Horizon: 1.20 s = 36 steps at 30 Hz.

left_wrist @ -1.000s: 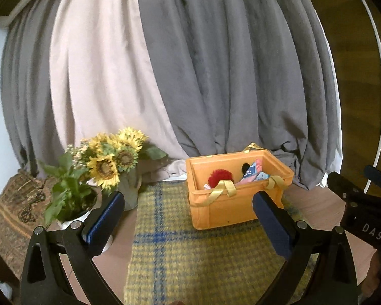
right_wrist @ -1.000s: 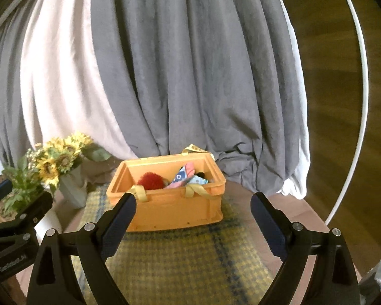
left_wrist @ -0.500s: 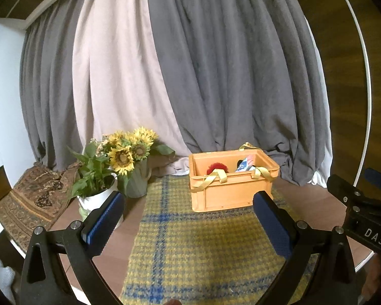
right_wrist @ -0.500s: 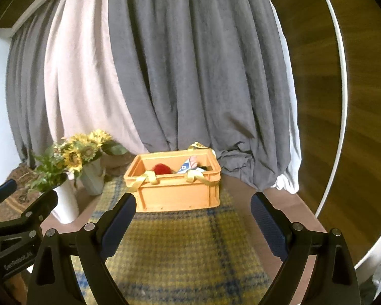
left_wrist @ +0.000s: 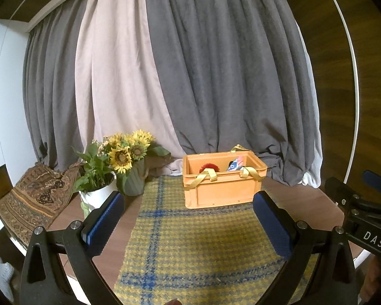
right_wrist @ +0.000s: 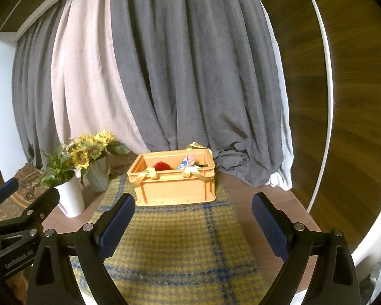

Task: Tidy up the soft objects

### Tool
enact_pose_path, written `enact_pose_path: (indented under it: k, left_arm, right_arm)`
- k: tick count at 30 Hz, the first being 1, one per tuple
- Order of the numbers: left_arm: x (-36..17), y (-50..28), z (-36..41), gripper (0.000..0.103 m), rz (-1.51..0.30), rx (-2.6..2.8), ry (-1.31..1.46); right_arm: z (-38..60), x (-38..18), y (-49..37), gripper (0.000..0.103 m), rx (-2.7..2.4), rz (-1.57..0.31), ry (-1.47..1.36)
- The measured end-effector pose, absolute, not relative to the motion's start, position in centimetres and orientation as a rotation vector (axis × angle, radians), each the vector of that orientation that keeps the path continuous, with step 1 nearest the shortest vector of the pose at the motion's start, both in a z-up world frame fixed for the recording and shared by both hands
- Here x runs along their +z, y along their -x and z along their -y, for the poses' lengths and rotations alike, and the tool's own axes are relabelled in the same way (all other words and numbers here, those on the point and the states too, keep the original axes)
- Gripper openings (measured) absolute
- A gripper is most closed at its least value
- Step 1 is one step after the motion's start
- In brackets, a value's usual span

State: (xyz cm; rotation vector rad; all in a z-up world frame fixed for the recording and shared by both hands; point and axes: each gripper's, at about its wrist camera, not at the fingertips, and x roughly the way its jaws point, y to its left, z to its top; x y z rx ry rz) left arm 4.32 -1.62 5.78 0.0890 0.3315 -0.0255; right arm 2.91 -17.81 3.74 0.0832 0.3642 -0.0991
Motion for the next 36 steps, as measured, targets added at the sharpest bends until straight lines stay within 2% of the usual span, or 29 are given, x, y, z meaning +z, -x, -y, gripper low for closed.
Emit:
enact_pose_path:
  k: [36]
  left_arm:
    - [6.4, -2.5, 4.5, 0.103, -0.319, -0.034, -0.092]
  right_arm:
    - [19.5, 4.5, -0.7, 0.094, -0.117, -0.34, -0.096]
